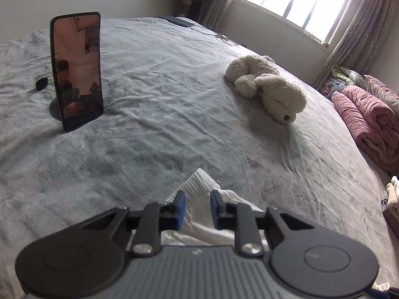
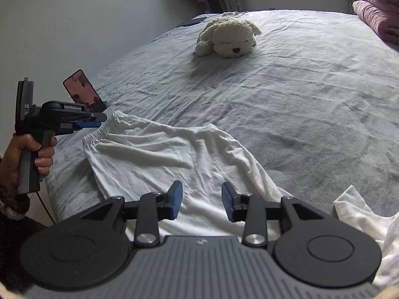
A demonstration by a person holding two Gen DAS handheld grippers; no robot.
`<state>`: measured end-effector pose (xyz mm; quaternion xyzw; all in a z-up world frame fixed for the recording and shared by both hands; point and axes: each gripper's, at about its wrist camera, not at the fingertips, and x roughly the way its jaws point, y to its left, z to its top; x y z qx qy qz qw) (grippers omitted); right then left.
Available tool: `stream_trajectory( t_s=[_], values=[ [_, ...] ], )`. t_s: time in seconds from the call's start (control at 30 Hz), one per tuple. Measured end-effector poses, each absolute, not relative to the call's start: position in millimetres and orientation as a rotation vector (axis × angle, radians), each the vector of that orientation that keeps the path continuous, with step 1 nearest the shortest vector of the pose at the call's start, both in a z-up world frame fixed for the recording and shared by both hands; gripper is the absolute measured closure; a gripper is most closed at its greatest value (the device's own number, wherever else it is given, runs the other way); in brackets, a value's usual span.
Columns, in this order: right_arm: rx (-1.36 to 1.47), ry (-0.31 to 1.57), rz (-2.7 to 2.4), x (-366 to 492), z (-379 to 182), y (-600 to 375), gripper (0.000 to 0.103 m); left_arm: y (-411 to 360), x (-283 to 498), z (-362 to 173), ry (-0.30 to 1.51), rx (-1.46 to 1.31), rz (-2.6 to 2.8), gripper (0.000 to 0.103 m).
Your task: Fold clothes
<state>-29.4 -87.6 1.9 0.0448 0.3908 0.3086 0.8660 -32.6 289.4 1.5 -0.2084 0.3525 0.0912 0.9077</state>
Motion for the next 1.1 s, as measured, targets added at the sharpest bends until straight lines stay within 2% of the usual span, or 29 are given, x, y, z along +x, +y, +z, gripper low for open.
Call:
stream_trajectory(
  t_s=[0.17, 0.27, 0.63, 0.67, 0.7, 0.77, 1.1],
  values=[
    [0.111, 0.849, 0.601, 8, -9, -90, 0.064, 279, -12, -16, 0.765, -0.362, 0.208, 0.088],
    [0.122, 0.874, 0.615, 25, -16, -85, 0.064, 278, -4, -24, 0.77, -0.3, 0.259, 0.093],
    [0.116, 0.889, 0.7, 54, -28, -57, 0.064, 279, 1, -24, 0.781, -0.277, 0.271, 0.093],
    [0.111, 0.887, 0.707, 54, -28, -54, 0.065, 279, 1, -24, 0.783, -0.282, 0.271, 0.093],
    [0.105, 0.885, 0.714, 54, -28, -52, 0.075, 279, 0, -24, 0.786, -0.288, 0.27, 0.093],
    [0.091, 0.87, 0.71, 53, -26, -49, 0.088, 280, -1, -22, 0.792, -0.301, 0.27, 0.093],
    [0.022, 0.848, 0.781, 25, -21, -32, 0.09, 282, -4, -19, 0.797, -0.334, 0.251, 0.092]
  ],
)
